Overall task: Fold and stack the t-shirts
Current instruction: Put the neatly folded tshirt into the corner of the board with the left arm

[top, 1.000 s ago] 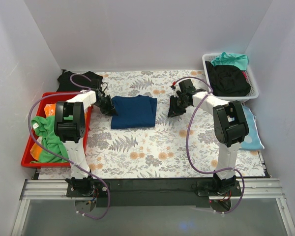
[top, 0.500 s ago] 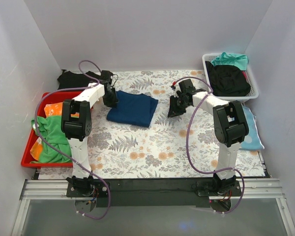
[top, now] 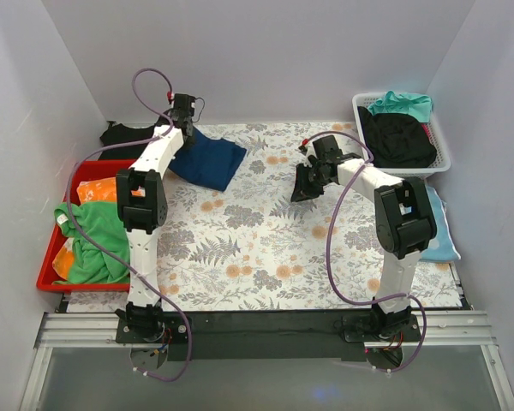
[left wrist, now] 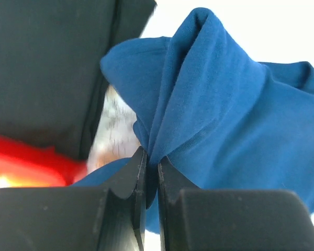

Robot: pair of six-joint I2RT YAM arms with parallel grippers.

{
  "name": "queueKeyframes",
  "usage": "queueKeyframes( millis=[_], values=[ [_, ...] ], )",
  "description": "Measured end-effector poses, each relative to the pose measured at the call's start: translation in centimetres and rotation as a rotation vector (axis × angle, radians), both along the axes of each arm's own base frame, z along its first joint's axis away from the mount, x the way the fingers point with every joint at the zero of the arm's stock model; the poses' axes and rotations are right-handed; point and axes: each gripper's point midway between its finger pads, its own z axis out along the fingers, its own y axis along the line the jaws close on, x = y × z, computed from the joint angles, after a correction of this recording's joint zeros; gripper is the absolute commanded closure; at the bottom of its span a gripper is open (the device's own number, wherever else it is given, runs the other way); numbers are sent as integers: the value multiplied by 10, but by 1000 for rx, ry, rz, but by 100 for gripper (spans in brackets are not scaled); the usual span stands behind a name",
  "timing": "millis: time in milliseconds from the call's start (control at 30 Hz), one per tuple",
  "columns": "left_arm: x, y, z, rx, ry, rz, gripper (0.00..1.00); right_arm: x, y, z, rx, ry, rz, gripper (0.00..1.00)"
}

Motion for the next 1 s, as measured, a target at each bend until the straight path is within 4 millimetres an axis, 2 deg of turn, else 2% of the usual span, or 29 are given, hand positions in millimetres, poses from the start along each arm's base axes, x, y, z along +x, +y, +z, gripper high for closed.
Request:
queueKeyframes(
  millis=[200,300,400,533,667,833,1000],
  values=[
    [38,9,-27,97,-24,1,100,-1,4,9,23,-4,-4,74],
    [49,18,-32,162,-42,4,100,-2,6,14,32,-8,1,74],
    [56,27,-22,230,-74,11,100,-4,9,15,42,-1,1,74],
    [71,44,6,299,-161,55,100,-8,12,16,48,14,1,74],
    [76,74,21,344,-208,126,100,-10,15,17,51,24,0,75],
    [72,125,21,356,-206,215,100,-11,21,17,57,35,-2,75],
    [63,184,17,348,-190,300,100,-12,28,12,57,61,1,75]
  ],
)
